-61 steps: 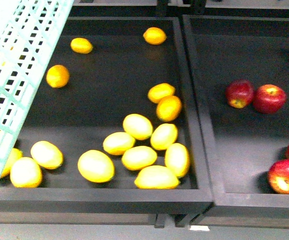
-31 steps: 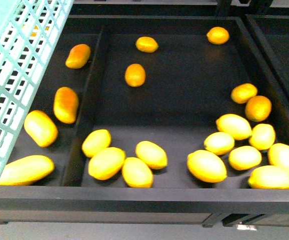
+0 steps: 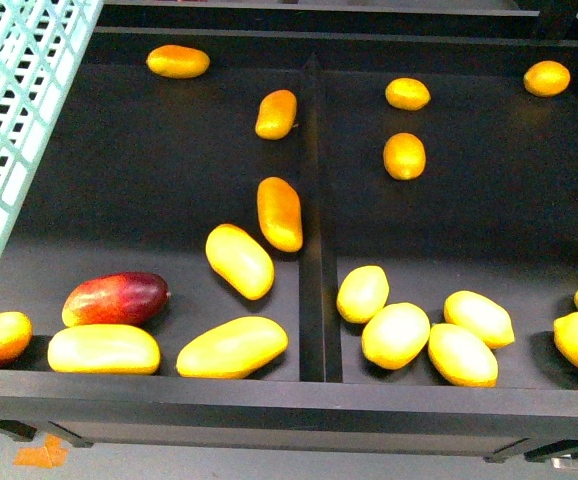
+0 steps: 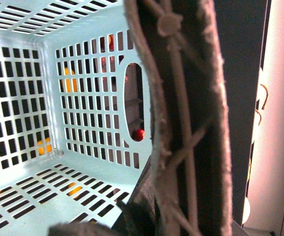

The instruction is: Pick lemon and mango into basket

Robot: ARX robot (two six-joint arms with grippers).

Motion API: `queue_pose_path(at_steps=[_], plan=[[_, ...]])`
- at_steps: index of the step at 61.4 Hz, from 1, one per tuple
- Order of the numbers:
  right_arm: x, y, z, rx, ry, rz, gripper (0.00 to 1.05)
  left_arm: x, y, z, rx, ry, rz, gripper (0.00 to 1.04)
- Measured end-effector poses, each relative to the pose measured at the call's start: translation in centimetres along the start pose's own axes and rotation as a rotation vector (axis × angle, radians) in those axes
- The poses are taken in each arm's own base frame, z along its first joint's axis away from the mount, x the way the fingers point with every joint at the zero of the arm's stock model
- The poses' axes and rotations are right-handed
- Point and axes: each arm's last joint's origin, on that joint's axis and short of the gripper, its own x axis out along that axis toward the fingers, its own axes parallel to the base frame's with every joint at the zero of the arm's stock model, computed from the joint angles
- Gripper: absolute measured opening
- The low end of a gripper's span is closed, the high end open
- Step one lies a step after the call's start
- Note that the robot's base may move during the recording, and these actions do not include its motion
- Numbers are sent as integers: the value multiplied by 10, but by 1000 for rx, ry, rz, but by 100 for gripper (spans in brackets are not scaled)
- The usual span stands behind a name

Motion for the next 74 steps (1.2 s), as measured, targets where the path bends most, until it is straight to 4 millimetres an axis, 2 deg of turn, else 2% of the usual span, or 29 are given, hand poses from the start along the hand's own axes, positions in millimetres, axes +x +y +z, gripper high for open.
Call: queue_pose_path(at_steps=[4, 6, 10, 11, 16, 25, 32, 42, 48, 55, 67, 74], plan=[[0, 0, 0, 0, 0, -1, 96, 0, 0, -1, 6, 18, 4, 5], [0, 0, 0, 0, 0, -2, 96, 3, 1, -3, 69, 47, 70, 5], [0, 0, 0, 0, 0, -3, 96, 9, -6, -8, 266, 127, 247, 5], [0, 0, 0, 0, 0, -3, 96, 11, -8, -10, 369, 160, 291, 5], [0, 0, 0, 0, 0, -3, 96, 24, -7, -20, 670, 285, 380, 5], [0, 0, 0, 0, 0, -6, 96, 57, 0, -43, 876, 398, 387, 5], [0, 0, 0, 0, 0, -6, 96, 75, -7, -60, 899, 475, 319, 5], [0, 0, 0, 0, 0, -6, 96, 90, -11, -103, 866, 695, 215, 5], [0, 0, 0, 0, 0, -7, 96, 91, -7, -129, 869, 802, 194, 5], [0, 0, 0, 0, 0, -7, 96, 90, -4, -148, 849, 867, 177, 5], [0, 0, 0, 0, 0, -6, 96, 85, -14, -163, 767, 922, 67, 5], [0, 0, 0, 0, 0, -6, 96, 73, -18, -174, 752, 982, 26, 5]])
